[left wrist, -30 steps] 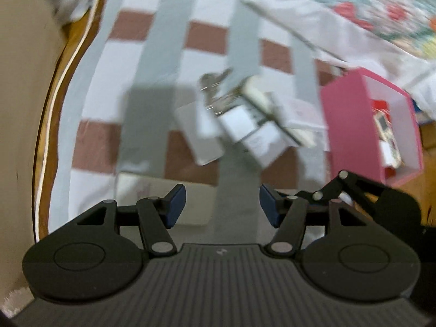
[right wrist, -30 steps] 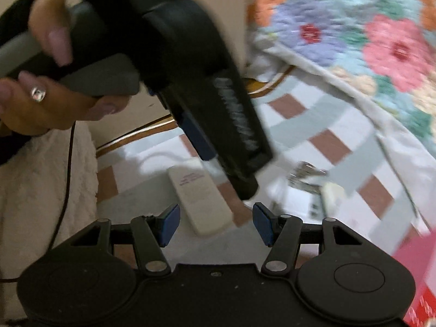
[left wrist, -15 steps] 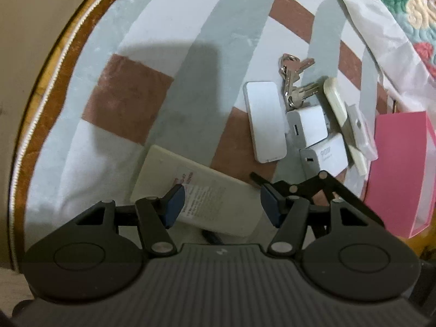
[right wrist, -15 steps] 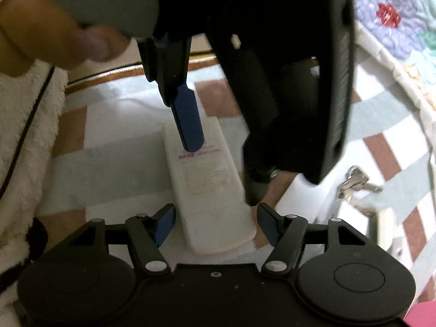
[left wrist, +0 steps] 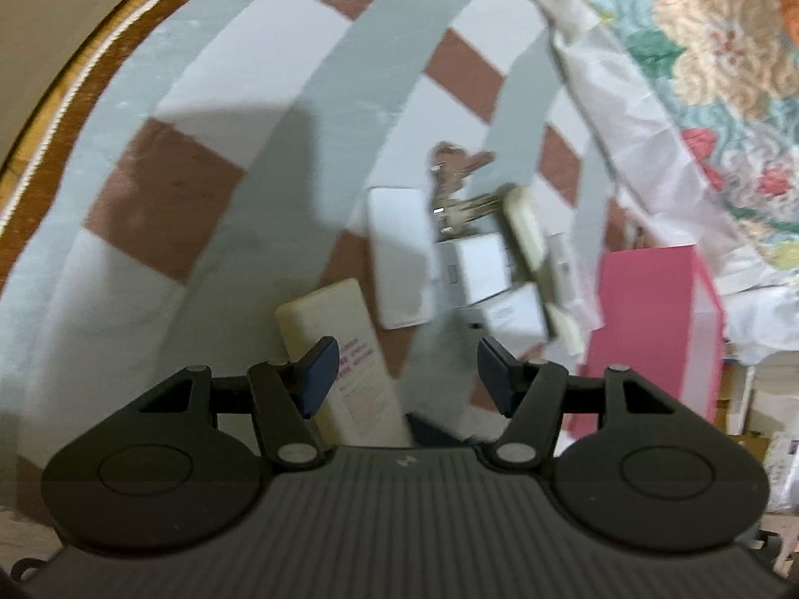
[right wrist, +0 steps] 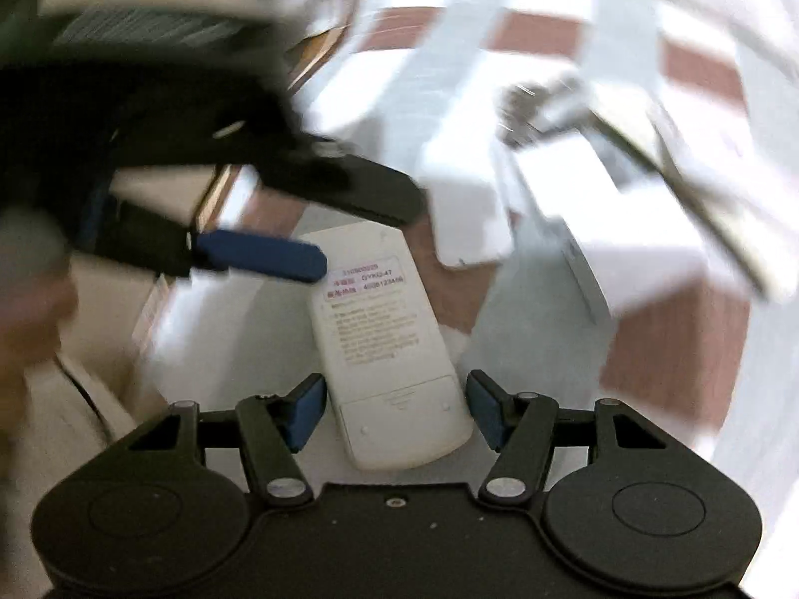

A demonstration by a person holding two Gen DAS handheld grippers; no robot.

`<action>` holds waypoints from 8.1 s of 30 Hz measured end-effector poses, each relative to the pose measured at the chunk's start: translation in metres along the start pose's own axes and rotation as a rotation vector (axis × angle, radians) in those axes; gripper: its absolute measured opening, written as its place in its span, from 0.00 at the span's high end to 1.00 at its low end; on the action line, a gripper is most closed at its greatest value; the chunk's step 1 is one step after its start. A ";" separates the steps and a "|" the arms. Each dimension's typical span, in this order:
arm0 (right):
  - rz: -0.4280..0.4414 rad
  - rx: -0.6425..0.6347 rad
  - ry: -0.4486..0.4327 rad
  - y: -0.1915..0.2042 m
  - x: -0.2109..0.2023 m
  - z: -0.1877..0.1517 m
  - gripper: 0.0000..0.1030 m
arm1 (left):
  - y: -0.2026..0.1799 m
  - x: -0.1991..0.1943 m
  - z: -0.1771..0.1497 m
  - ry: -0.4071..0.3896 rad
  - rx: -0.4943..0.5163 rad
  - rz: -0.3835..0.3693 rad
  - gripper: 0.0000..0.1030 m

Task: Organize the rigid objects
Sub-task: 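Close the left gripper on the cream remote and lift it, then carry the cream remote into the pink box and open the left gripper, then move the left tool back down to the printed white charger in the pile, then close the left gripper on the printed white charger and lift it, then carry the printed charger into the pink box and open the left gripper, then move the left tool back to the white power bank with red print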

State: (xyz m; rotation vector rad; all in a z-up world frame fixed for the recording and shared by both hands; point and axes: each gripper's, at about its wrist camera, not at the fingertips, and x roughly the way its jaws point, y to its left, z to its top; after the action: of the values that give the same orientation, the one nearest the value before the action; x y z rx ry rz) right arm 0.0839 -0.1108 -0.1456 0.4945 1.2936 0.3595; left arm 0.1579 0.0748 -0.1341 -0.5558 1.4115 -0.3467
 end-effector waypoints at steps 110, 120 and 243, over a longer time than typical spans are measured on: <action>-0.225 -0.285 -0.441 -0.050 -0.235 -0.022 0.40 | -0.258 -0.027 -0.054 0.019 0.855 -0.018 0.60; -0.118 -0.348 -0.299 -0.029 -0.159 0.003 0.39 | -0.157 -0.022 -0.011 -0.042 0.649 0.073 0.60; -0.190 -0.250 -0.312 -0.052 -0.089 0.009 0.27 | -0.169 0.074 0.007 -0.068 0.863 0.109 0.53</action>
State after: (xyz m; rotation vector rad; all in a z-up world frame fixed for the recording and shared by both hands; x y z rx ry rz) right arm 0.0704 -0.2023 -0.0992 0.2034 0.9667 0.2682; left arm 0.1911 -0.1035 -0.1008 0.2141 1.0835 -0.7819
